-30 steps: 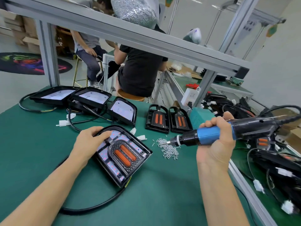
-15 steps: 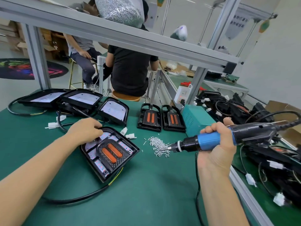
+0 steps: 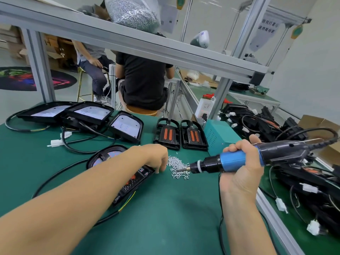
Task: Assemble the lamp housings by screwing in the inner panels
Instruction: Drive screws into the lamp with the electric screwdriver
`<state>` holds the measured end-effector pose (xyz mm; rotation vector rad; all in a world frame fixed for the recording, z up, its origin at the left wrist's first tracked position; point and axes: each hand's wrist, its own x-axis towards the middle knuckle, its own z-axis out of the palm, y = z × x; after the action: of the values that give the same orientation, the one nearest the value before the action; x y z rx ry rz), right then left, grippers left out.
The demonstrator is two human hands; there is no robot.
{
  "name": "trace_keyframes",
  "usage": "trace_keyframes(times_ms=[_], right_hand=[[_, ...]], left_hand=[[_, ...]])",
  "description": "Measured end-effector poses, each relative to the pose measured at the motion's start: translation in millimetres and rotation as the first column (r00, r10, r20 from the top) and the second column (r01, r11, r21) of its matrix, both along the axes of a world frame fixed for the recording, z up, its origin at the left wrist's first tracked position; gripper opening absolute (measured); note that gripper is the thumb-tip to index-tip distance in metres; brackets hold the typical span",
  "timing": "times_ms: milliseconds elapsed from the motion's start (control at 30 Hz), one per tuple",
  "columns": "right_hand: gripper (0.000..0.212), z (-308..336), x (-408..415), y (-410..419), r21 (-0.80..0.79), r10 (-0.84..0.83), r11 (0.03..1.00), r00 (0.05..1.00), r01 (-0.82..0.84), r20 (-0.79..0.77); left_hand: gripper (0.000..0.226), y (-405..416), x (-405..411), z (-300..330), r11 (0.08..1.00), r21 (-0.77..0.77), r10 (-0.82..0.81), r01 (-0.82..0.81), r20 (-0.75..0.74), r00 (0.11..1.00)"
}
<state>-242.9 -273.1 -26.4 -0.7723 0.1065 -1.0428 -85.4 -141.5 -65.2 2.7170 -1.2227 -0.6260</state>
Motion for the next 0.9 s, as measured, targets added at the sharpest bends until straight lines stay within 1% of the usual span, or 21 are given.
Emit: trace_keyframes(times_ms=[100,267,467,567,633,700,767,800,867,900], right_hand=[[0.028,0,-1,-2,0.003,0.005,1.000,1.000,-0.005,0.007],[0.028,-1,-1,-2,0.004,0.014,1.000,1.000,-0.014,0.003],[0.029,-1,-1,-1,-0.018,0.002,1.000,1.000,-0.002,-0.007],[0.029,0,-3,0,-0.033,0.003,0.999,1.000,-0.003,-0.002],[0.029,1,-4,0,-0.040,-0.003,0.999,1.000,0.002,-0.004],[0.030,1,-5,-1,-0.035,-0.006,0.999,1.000,0.006,-0.004],[0.030,2,-5,-1,-0.032,-0.008,0.999,1.000,0.008,-0.008],[0.030,2,-6,-2,-0.029,-0.007,1.000,1.000,0.007,-0.008],[0.030,4,-7,-2,-0.016,0.000,1.000,1.000,0.000,-0.007],[0.029,5,-7,-2,-0.004,0.005,1.000,1.000,-0.005,-0.006]], left_hand=[[0.028,-4,2,2,0.998,0.058,-0.022,0.019,0.055,0.998],[0.022,-10,3,-1,0.991,0.129,-0.045,0.033,0.094,0.995],[0.019,-13,5,-8,0.991,0.128,-0.068,0.050,0.142,0.987],[0.015,-13,6,-11,0.990,0.132,-0.065,0.043,0.165,0.984],[0.010,-13,6,-12,0.988,0.137,-0.091,0.066,0.183,0.979],[0.014,-12,4,-12,0.987,0.126,-0.122,0.097,0.208,0.970],[0.015,-10,2,-10,0.992,0.070,-0.113,0.101,0.198,0.974],[0.013,-8,2,-9,0.996,0.014,-0.089,0.088,0.174,0.981],[0.008,-5,-1,-4,0.985,-0.170,-0.021,0.037,0.096,0.995],[0.008,-2,-3,-1,0.960,-0.280,0.016,-0.004,0.039,0.999]])
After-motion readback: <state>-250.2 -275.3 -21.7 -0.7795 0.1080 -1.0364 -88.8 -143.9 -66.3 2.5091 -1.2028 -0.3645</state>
